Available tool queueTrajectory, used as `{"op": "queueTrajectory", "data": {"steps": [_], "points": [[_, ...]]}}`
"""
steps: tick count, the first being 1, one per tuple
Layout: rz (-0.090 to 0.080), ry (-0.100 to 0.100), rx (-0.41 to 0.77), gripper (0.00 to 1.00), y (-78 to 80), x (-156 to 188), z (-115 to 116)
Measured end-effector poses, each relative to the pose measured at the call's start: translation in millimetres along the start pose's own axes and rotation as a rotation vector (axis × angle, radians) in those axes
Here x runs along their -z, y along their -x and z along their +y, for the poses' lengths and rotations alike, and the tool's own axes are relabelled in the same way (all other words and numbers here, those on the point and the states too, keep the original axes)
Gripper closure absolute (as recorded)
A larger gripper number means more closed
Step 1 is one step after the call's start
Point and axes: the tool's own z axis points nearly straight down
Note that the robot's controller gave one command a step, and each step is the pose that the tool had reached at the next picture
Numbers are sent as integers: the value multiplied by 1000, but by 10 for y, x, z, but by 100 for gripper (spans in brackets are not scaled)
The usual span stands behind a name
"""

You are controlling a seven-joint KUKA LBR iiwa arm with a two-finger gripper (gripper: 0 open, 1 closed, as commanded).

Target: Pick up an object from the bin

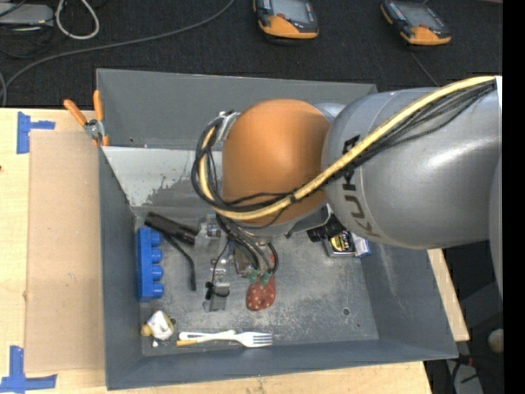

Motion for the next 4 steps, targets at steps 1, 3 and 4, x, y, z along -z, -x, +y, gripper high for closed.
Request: {"op": "queueTrajectory", "data": {"steps": [1, 3, 4], "points": [[-8, 2, -5, 0, 19, 45, -15], [-15, 4, 136, 0, -281, -796, -636], [-1, 1, 141, 0, -350, -1284, -820]]}}
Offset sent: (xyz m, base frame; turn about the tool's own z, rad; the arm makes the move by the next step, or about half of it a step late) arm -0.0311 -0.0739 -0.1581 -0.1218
